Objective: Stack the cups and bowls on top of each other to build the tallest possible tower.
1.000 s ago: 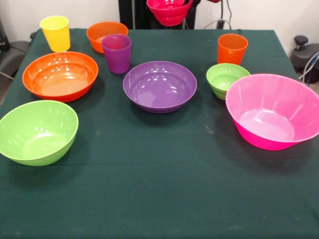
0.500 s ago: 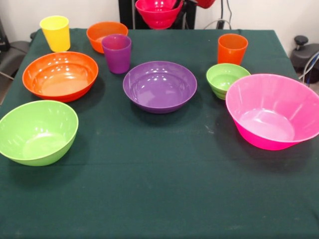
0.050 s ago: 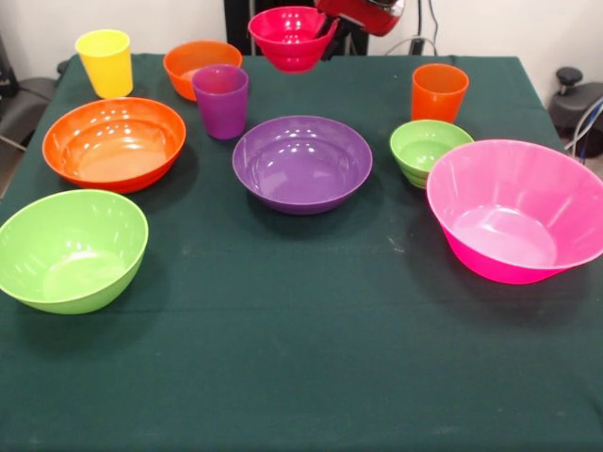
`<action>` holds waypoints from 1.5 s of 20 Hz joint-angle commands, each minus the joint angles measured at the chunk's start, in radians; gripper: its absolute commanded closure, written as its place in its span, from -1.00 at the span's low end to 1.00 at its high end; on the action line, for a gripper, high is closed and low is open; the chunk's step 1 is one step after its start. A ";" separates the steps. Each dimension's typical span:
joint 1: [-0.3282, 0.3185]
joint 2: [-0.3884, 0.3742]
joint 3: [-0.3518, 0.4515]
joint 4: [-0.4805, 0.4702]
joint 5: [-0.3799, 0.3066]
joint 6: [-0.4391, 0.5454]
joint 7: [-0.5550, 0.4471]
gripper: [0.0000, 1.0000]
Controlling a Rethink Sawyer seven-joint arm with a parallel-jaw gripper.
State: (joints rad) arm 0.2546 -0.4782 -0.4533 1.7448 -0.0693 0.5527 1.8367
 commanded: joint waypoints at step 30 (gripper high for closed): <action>0.001 0.040 0.084 0.138 0.002 -0.142 0.181 1.00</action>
State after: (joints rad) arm 0.2589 -0.4631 -0.4533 1.9117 -0.0687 0.4102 1.8889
